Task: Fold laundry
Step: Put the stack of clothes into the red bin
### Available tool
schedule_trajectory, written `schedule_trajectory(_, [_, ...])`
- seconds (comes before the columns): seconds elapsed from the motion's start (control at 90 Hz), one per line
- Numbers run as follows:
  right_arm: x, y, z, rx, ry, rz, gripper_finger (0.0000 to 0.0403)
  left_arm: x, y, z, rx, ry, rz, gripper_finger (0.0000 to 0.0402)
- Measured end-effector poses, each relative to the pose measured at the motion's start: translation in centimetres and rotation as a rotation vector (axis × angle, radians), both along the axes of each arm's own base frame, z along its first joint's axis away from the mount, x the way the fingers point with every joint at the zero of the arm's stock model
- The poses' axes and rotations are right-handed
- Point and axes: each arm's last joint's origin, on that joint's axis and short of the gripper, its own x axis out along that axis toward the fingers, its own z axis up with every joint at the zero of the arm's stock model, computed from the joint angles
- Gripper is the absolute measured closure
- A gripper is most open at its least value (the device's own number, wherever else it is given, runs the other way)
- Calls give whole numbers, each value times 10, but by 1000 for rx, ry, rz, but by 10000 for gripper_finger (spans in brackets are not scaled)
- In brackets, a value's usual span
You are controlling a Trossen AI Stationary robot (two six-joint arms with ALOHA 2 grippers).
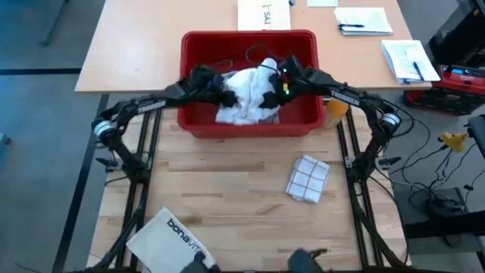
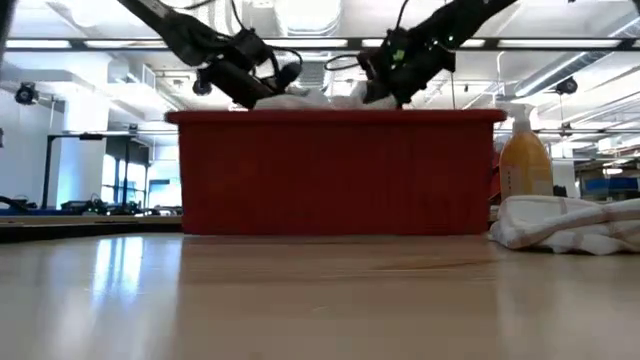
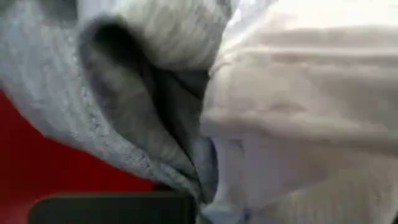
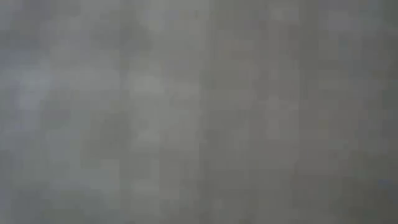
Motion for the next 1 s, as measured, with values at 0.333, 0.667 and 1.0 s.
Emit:
schedule_trajectory(0.333, [16, 49, -35, 72, 67, 20, 347, -4, -58, -22, -80, 42, -75, 364])
schedule_trajectory(0.667, [17, 31, -34, 12, 16, -66, 347, -18, -27, -28, 9, 41, -23, 359])
schedule_trajectory(1.0, [20, 23, -53, 0, 78, -92, 200, -23, -12, -38, 51, 85, -5, 168])
